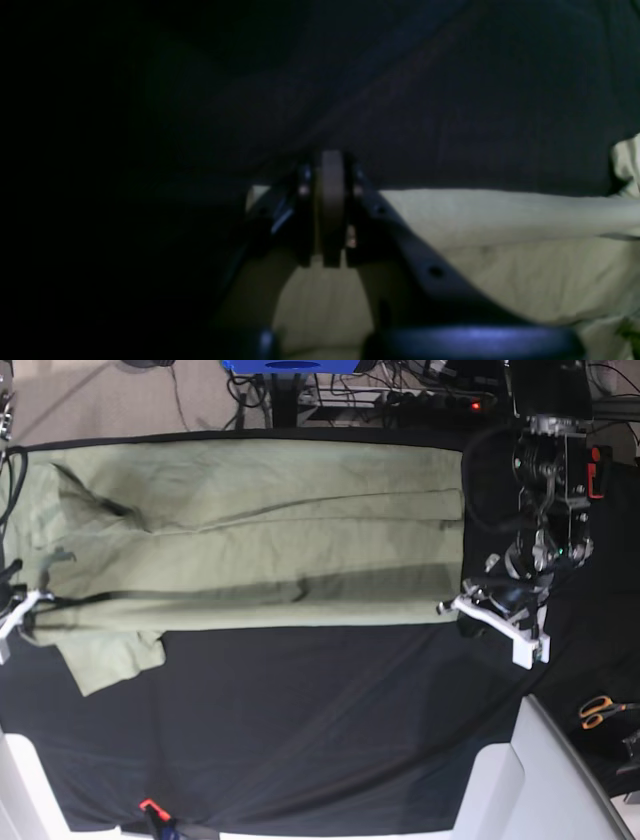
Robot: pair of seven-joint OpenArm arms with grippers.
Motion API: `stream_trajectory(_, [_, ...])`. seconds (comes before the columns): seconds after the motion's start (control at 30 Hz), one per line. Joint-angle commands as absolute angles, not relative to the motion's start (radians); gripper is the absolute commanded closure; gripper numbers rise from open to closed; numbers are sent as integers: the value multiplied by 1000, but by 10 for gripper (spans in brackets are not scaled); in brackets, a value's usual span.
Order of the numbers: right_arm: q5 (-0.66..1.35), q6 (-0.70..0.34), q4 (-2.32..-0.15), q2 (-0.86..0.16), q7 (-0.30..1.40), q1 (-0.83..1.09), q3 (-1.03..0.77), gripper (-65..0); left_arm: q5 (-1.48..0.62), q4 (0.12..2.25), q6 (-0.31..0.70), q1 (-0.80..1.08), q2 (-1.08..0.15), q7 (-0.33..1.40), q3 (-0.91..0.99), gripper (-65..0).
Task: Fold the T-shirt properly
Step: 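Hold the shirt edges with both grippers and pull them taut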
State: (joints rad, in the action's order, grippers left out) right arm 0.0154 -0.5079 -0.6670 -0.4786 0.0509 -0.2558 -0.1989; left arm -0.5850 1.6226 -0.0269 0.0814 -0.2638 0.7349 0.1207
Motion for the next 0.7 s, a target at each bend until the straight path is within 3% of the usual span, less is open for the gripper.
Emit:
stream_trajectory(0.0, [22,-499,-694,-509,33,-272,-213,0,-591,1655,-24,82,-272,719,127,0])
stream_trajectory(0.2, [22,-507,-834,-501,150,-193,-340,0,-588,1679,-24,131,-288,722,128,0])
stream_trajectory(0.67, [18,-507,-1136,-421,358,4,-406,0,-588,1770,-24,236,-300,722,128,0])
